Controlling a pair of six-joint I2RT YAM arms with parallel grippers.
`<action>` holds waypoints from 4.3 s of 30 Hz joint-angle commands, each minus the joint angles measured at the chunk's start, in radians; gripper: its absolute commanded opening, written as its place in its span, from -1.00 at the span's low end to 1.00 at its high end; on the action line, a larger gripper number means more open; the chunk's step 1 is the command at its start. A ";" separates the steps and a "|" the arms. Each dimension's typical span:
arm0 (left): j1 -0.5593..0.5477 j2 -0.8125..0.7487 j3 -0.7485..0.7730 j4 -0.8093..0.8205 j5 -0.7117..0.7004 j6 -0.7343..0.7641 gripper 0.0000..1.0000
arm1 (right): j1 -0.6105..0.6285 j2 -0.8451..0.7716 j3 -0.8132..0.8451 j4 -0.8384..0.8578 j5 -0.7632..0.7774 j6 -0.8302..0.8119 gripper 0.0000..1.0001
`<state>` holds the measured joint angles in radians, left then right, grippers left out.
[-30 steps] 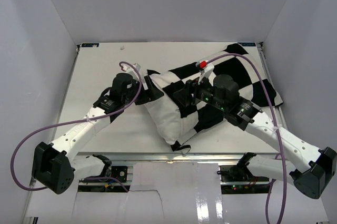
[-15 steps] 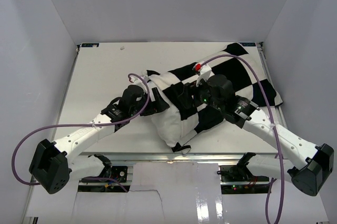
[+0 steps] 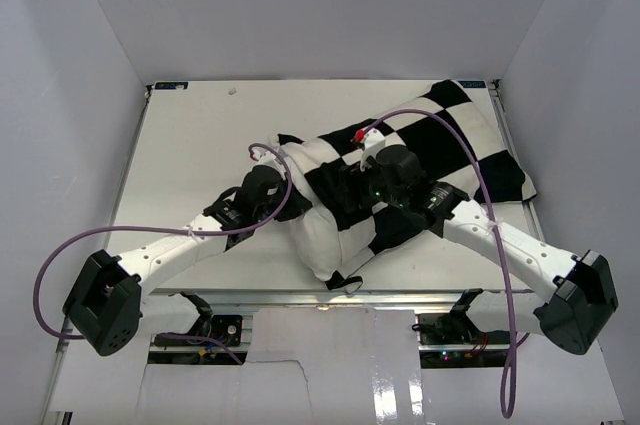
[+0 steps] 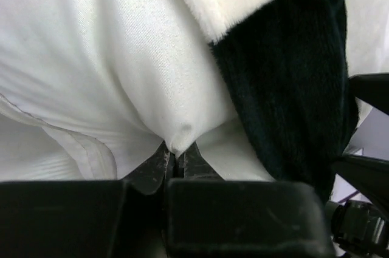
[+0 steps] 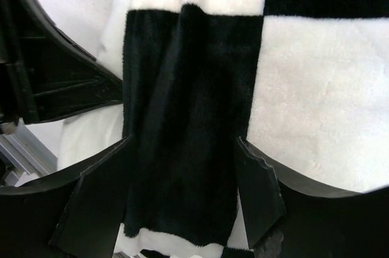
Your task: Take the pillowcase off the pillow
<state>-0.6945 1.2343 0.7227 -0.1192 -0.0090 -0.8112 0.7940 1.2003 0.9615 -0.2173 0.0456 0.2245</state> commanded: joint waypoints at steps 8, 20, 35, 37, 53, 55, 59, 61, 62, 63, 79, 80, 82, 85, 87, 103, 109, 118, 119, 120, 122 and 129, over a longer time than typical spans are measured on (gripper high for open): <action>-0.007 -0.044 0.052 -0.108 -0.118 0.076 -1.00 | -0.039 0.206 0.068 0.091 0.069 -0.034 0.22; -0.007 -0.154 0.164 -0.221 -0.239 0.122 -1.00 | -0.308 0.318 0.180 0.059 0.074 -0.028 -0.85; -0.007 -0.220 0.195 -0.261 -0.261 0.116 -1.00 | -0.418 0.269 0.184 -0.007 0.048 0.007 -0.85; -0.007 -0.205 0.192 -0.246 -0.250 0.116 -1.00 | -0.404 0.237 0.183 -0.011 -0.015 -0.002 -0.85; -0.008 -0.073 0.302 -0.237 -0.192 0.118 -1.00 | -0.176 -0.171 -0.053 -0.039 -0.237 0.003 0.55; -0.007 -0.058 0.304 -0.237 -0.181 0.113 -1.00 | -0.135 -0.189 -0.066 -0.045 -0.225 0.006 0.49; -0.007 -0.042 0.307 -0.235 -0.169 0.098 -1.00 | -0.064 -0.219 -0.105 -0.059 -0.114 0.026 0.41; -0.007 -0.032 0.317 -0.235 -0.169 0.098 -1.00 | -0.058 -0.216 -0.130 -0.076 -0.084 0.039 0.35; -0.007 -0.024 0.333 -0.238 -0.167 0.098 -1.00 | -0.052 -0.219 -0.141 -0.076 -0.081 0.045 0.34; -0.007 -0.018 0.342 -0.241 -0.166 0.098 -1.00 | -0.049 -0.226 -0.174 -0.067 -0.087 0.062 0.32; -0.005 0.091 0.498 -0.273 -0.106 0.095 -1.00 | 0.013 -0.254 -0.339 0.121 0.097 0.156 -0.37; -0.005 0.090 0.503 -0.273 -0.102 0.093 -1.00 | 0.014 -0.245 -0.342 0.124 0.106 0.160 -0.49; -0.005 0.087 0.515 -0.277 -0.097 0.093 -1.00 | 0.013 -0.232 -0.349 0.130 0.146 0.168 -0.68; 0.004 0.091 0.537 -0.301 -0.089 0.107 -1.00 | 0.011 -0.246 -0.374 0.124 0.233 0.196 -0.85; 0.029 0.099 0.566 -0.322 -0.068 0.124 -1.00 | 0.005 -0.264 -0.394 0.115 0.272 0.219 -0.85; 0.250 0.136 0.727 -0.419 0.303 0.193 -1.00 | -0.174 -0.295 -0.460 0.049 0.428 0.253 -0.85; 0.250 0.077 0.551 -0.344 0.363 0.187 -1.00 | -0.200 -0.307 -0.348 -0.052 0.315 0.165 -0.70; 0.234 -0.019 0.336 -0.226 0.357 0.168 -1.00 | -0.199 -0.352 -0.052 -0.091 0.038 -0.025 0.20; 0.230 -0.027 0.310 -0.220 0.344 0.168 -1.00 | -0.199 -0.337 -0.034 -0.053 0.011 -0.042 0.22; 0.218 -0.033 0.296 -0.208 0.337 0.168 -1.00 | -0.199 -0.288 -0.011 -0.033 -0.034 -0.060 0.25; 0.202 -0.051 0.261 -0.197 0.328 0.170 -1.00 | -0.199 -0.217 0.077 0.001 -0.104 -0.128 0.37; 0.144 -0.146 0.185 -0.166 0.296 0.159 -1.00 | -0.199 0.144 0.249 0.100 -0.263 -0.186 0.58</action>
<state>-0.5339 1.1671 0.9138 -0.3340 0.2905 -0.6472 0.5964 1.2572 1.1870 -0.1856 -0.0982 0.0933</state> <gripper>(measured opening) 0.022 0.786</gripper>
